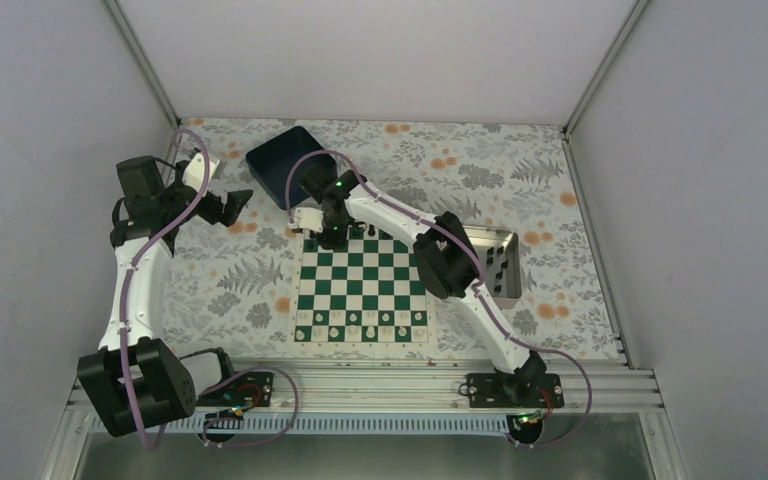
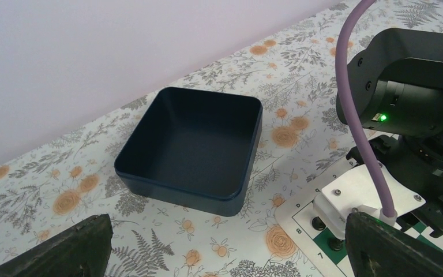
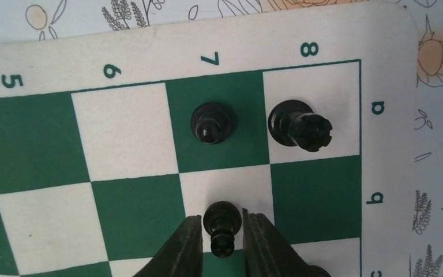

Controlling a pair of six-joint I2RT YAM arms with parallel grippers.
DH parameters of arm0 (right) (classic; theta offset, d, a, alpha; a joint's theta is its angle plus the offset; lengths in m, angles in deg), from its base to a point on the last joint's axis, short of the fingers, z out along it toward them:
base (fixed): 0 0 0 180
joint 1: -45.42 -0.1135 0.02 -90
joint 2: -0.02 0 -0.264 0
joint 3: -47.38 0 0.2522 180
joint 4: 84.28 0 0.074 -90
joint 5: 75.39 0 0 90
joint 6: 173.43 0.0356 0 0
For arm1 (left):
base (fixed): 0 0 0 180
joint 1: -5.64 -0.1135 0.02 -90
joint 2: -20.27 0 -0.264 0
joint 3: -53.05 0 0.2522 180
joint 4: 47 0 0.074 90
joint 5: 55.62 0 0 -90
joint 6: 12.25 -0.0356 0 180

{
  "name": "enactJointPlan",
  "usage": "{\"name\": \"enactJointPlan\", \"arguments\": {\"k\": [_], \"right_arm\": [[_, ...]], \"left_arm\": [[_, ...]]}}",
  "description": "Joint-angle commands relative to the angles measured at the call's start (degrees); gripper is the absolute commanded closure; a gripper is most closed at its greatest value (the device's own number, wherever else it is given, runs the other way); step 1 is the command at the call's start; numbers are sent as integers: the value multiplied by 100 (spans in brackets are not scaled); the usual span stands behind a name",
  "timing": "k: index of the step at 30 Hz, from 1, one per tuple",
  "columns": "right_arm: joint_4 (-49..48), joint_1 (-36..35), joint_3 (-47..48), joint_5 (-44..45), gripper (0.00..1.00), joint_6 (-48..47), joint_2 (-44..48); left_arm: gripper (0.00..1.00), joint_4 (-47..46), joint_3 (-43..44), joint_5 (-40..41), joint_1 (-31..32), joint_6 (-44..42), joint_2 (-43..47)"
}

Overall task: Set up the chess pieces on the board
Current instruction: Place the chess piece on the chessboard.

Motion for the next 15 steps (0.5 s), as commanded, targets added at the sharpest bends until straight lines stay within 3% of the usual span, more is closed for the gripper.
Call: {"name": "enactJointPlan", "arguments": {"k": [1,4,8,12,15], "right_arm": [[31,49,231,-57,76,50,-158],[27,66,307,-21,65,83,-38],[73,123,239,142,63,114,399],[-95,314,-359,353,60,105,1555],[-158,834,-1110,456,58,94,2454]], "left_arm": [[0,31,19,-223,-49,-82,78],[0,30,26,-217,-49,-86,72],[0,32,34,-200,-48,-78,69],[0,22,33,-179,-49,-70,65],[0,14,37,-148,-49,-61,52]]}}
